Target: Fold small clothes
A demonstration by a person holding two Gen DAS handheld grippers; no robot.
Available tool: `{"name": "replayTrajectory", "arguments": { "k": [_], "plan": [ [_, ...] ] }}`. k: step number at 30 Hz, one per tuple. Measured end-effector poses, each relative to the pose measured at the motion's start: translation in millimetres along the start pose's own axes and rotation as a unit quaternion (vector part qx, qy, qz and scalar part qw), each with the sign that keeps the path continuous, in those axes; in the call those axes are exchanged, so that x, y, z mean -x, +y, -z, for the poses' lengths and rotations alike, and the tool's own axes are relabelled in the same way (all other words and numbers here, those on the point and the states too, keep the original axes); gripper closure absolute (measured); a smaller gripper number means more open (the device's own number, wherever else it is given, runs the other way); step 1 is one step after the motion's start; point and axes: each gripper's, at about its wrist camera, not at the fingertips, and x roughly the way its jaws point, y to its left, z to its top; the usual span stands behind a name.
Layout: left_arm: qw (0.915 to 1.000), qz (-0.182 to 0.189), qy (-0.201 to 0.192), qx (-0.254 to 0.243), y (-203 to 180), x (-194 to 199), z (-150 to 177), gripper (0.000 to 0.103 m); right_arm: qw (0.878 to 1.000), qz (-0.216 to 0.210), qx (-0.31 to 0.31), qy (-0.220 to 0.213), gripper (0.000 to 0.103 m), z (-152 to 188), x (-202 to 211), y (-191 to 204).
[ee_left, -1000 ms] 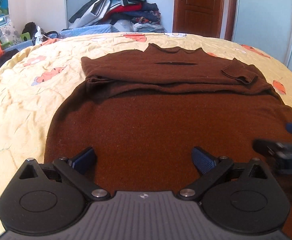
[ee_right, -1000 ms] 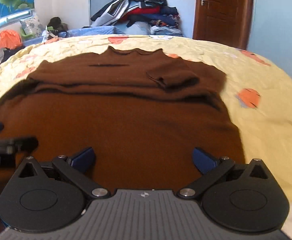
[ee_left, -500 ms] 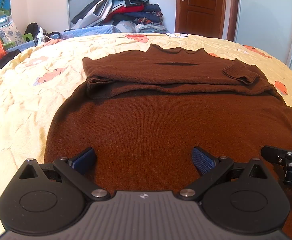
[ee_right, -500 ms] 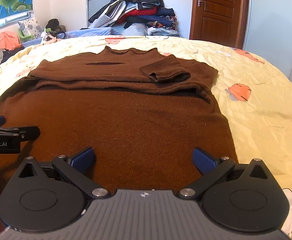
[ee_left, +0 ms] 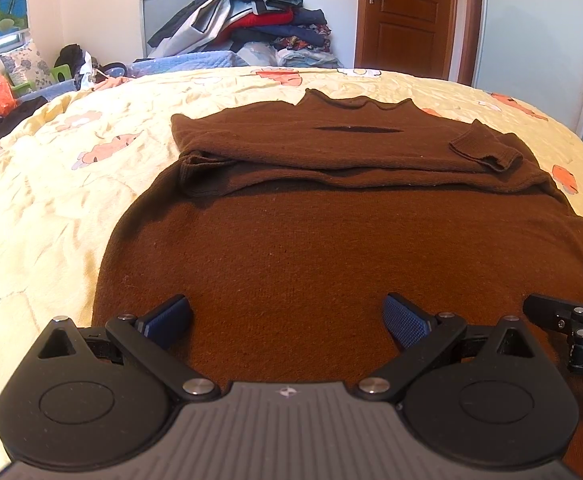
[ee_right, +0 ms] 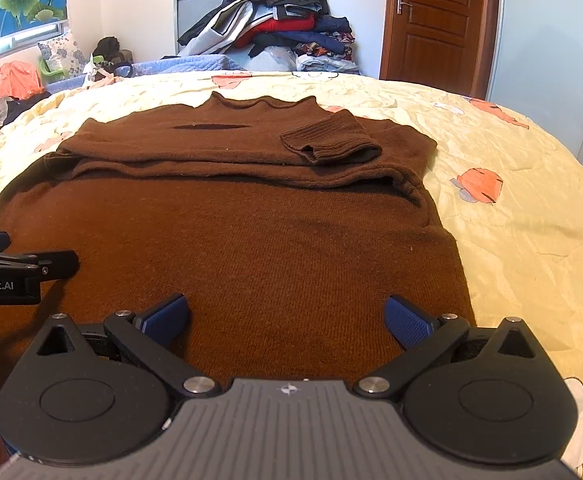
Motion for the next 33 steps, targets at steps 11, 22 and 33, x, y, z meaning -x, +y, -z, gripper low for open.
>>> {"name": "replayTrajectory", "arguments": {
  "k": [11, 22, 33],
  "plan": [
    [1.0000, 0.002, 0.001, -0.001, -0.5, -0.3, -0.1, 0.000, 1.000, 0.002, 0.000, -0.001, 0.000, -0.3, 0.5, -0.4],
    [1.0000, 0.001, 0.001, -0.001, -1.1, -0.5, -0.3, 0.000, 1.000, 0.010, -0.003, 0.000, 0.000, -0.7, -0.1, 0.0],
    [1.0000, 0.001, 0.001, -0.001, -1.0, -0.6, -0.3, 0.000, 1.000, 0.010, -0.004, -0.001, 0.000, -0.3, 1.0, -0.2]
  ]
}}
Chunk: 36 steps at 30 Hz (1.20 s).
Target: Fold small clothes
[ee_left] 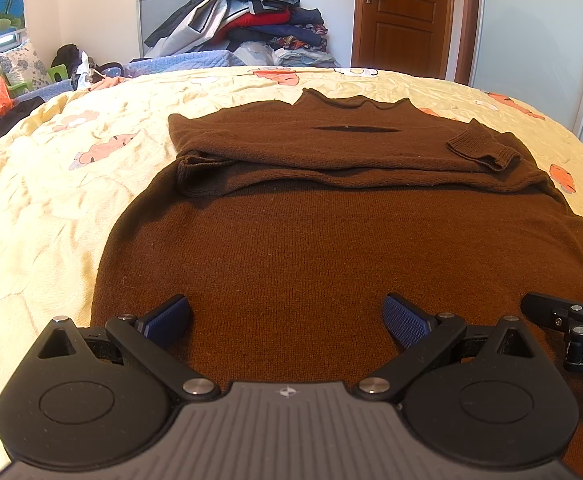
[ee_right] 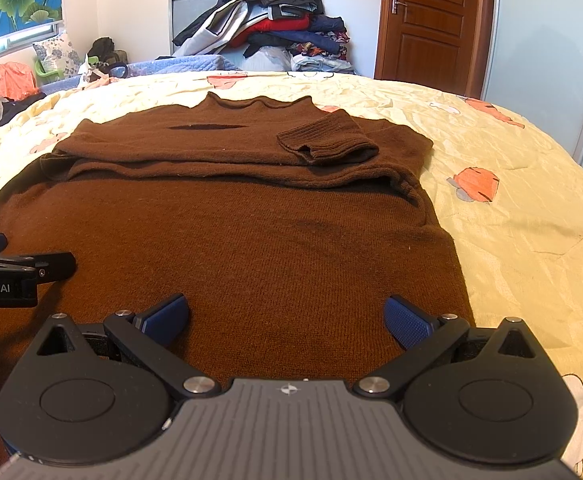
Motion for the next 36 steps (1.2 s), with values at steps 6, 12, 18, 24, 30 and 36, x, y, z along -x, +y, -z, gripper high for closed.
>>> {"name": "replayTrajectory", "arguments": {
  "k": [6, 12, 18, 24, 30, 36],
  "plan": [
    [1.0000, 0.001, 0.000, 0.000, 0, 0, 0, 0.000, 1.000, 0.001, 0.000, 0.000, 0.000, 0, 0, 0],
    [1.0000, 0.001, 0.001, -0.001, 0, 0, 0, 0.000, 1.000, 0.001, -0.001, -0.001, 0.000, 0, 1, -1],
    [0.9999, -0.007, 0.011, -0.002, 5, 15, 10, 0.000, 1.000, 0.007, -0.007, 0.005, 0.000, 5, 13, 2],
    [0.9994, -0.002, -0.003, -0.034, 22, 62, 53, 0.000, 1.000, -0.014, 0.018, 0.006, 0.000, 37, 52, 0],
    [0.9970, 0.031, 0.056, 0.043, 68, 95, 68, 0.000, 0.993, -0.102, -0.048, 0.048, 0.000, 36, 96, -42],
    [0.9608, 0.192, 0.089, 0.180, 109, 100, 66, 0.000, 0.949, -0.155, -0.250, 0.110, 0.000, 31, 91, -134]
  ]
}}
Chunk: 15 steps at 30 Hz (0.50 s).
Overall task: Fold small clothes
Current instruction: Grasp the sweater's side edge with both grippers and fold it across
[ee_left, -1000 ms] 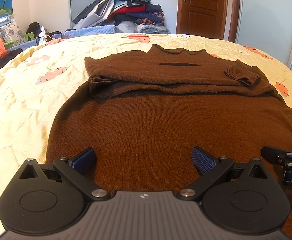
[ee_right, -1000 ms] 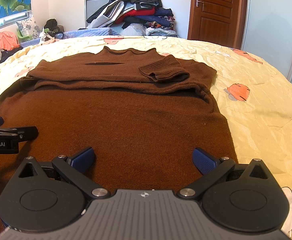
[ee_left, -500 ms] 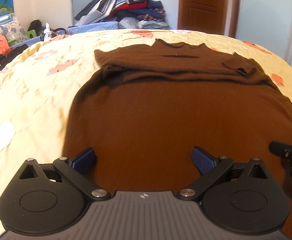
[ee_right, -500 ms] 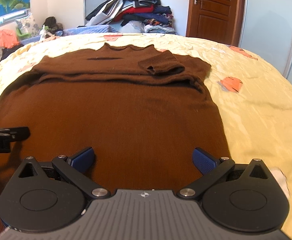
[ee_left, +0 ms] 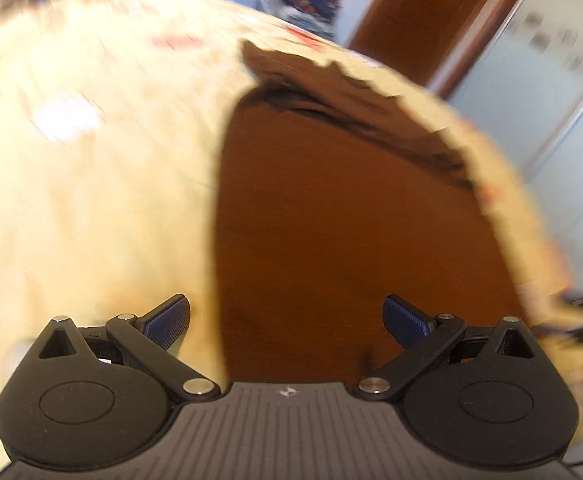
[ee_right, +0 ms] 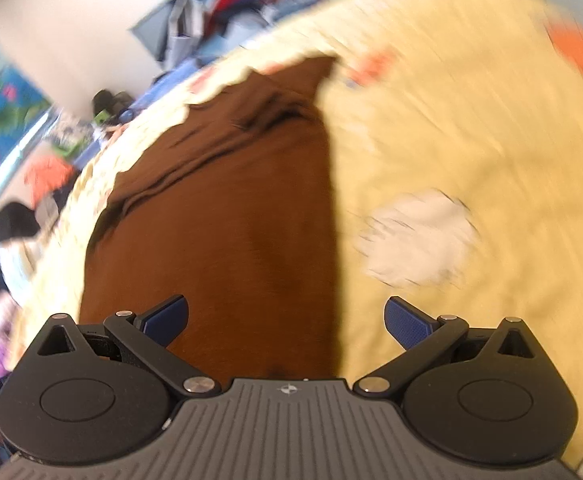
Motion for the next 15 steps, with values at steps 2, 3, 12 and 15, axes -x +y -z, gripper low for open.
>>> {"name": "replayTrajectory", "arguments": {
  "k": [2, 3, 12, 15],
  "plan": [
    [0.9943, 0.084, 0.037, 0.054, 10, -7, -4, 0.000, 0.999, -0.029, -0.016, 0.025, 0.000, -5, -1, -11],
    [0.9890, 0.114, 0.052, 0.078, 14, -11, -5, 0.000, 0.996, -0.061, -0.029, 0.049, 0.000, -6, -5, -14],
    [0.9590, 0.182, 0.104, 0.191, 52, -17, -11, 0.014, 0.972, -0.160, -0.065, 0.161, 0.033, 3, -34, -8],
    [0.9643, 0.164, 0.117, 0.172, 50, -15, -11, 0.034, 0.972, -0.146, -0.079, 0.167, 0.062, 8, -42, -12]
  ]
}}
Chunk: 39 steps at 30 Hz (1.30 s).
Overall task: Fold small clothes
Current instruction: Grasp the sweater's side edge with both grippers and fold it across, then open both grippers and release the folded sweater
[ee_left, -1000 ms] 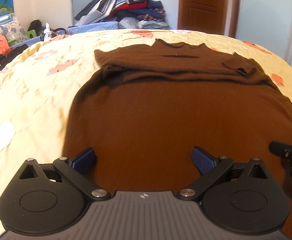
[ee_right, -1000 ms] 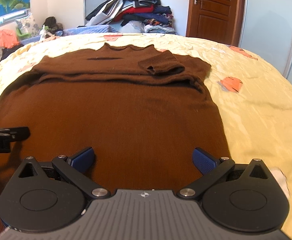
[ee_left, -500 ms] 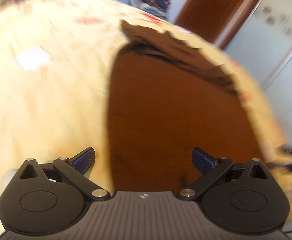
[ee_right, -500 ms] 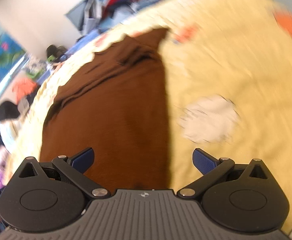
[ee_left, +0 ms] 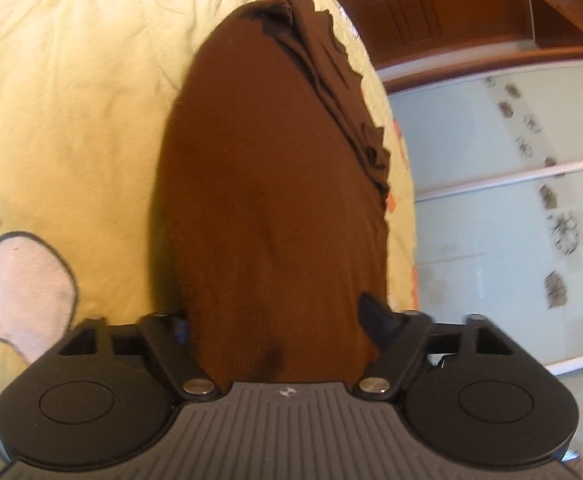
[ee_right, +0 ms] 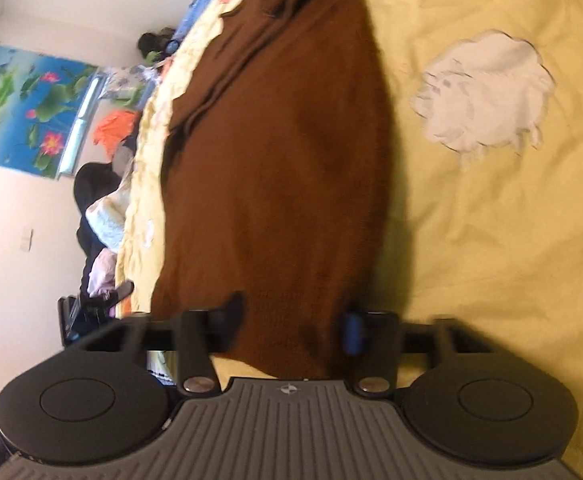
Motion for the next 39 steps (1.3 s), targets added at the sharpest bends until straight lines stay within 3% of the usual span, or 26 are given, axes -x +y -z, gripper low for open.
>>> {"name": "replayTrajectory", "arguments": {
  "k": [4, 5, 6, 9, 13, 16, 20, 22, 24, 27, 29, 30, 31, 32, 33, 34, 36, 38, 39],
  "plan": [
    [0.9971, -0.060, 0.022, -0.041, -10, -4, -1, 0.082, 1.000, 0.015, 0.002, 0.002, 0.089, 9, -4, -1],
    [0.9956, -0.074, 0.026, -0.052, -12, -5, -1, 0.092, 1.000, 0.017, 0.010, 0.001, 0.089, 9, -5, 1],
    [0.9942, -0.084, 0.034, -0.058, -13, -5, -2, 0.095, 1.000, 0.012, 0.016, 0.000, 0.089, 9, -6, 3],
    [0.9922, -0.088, 0.037, -0.081, -22, -2, -8, 0.096, 0.999, -0.004, 0.031, -0.017, 0.089, 3, -2, 10],
    [0.9911, -0.038, -0.003, -0.128, -56, 9, -42, 0.096, 0.996, -0.047, 0.050, -0.061, 0.089, -25, 5, 31],
    [0.9849, -0.003, -0.048, -0.166, -84, 9, -88, 0.096, 0.988, -0.080, 0.071, -0.107, 0.089, -67, 9, 50],
    [0.9747, 0.009, -0.104, -0.197, -117, -17, -167, 0.096, 0.976, -0.116, 0.064, -0.172, 0.089, -151, -1, 62],
    [0.9699, -0.003, -0.126, -0.209, -131, -39, -208, 0.096, 0.972, -0.129, 0.042, -0.190, 0.090, -200, -16, 61],
    [0.9677, -0.020, -0.136, -0.212, -141, -64, -245, 0.096, 0.972, -0.113, 0.029, -0.203, 0.089, -247, -34, 59],
    [0.9591, -0.085, -0.163, -0.215, -147, -101, -294, 0.096, 0.973, -0.088, -0.005, -0.215, 0.089, -309, -63, 42],
    [0.9556, -0.131, -0.171, -0.201, -139, -129, -325, 0.093, 0.972, -0.064, -0.040, -0.225, 0.074, -340, -86, 27],
    [0.9581, -0.162, -0.160, -0.174, -133, -141, -339, 0.093, 0.969, -0.051, -0.059, -0.234, 0.060, -350, -96, 20],
    [0.9600, -0.179, -0.161, -0.143, -128, -147, -349, 0.093, 0.966, -0.036, -0.076, -0.244, 0.037, -356, -101, 14],
    [0.9626, -0.183, -0.159, -0.121, -122, -145, -352, 0.093, 0.963, -0.025, -0.081, -0.256, 0.030, -355, -104, 11],
    [0.9638, -0.176, -0.168, -0.108, -115, -134, -348, 0.093, 0.961, -0.024, -0.076, -0.266, 0.030, -352, -103, 11],
    [0.9632, -0.167, -0.181, -0.106, -112, -122, -340, 0.089, 0.959, -0.033, -0.067, -0.272, 0.030, -347, -102, 11],
    [0.9572, -0.165, -0.207, -0.117, -105, -93, -313, 0.067, 0.958, -0.043, -0.041, -0.280, 0.028, -326, -86, 7],
    [0.9446, -0.171, -0.255, -0.116, -96, -63, -275, 0.009, 0.958, -0.018, -0.003, -0.288, 0.019, -299, -66, 8],
    [0.9357, -0.179, -0.282, -0.115, -90, -49, -253, 0.005, 0.957, 0.005, 0.013, -0.290, 0.017, -284, -59, 8]
  ]
}}
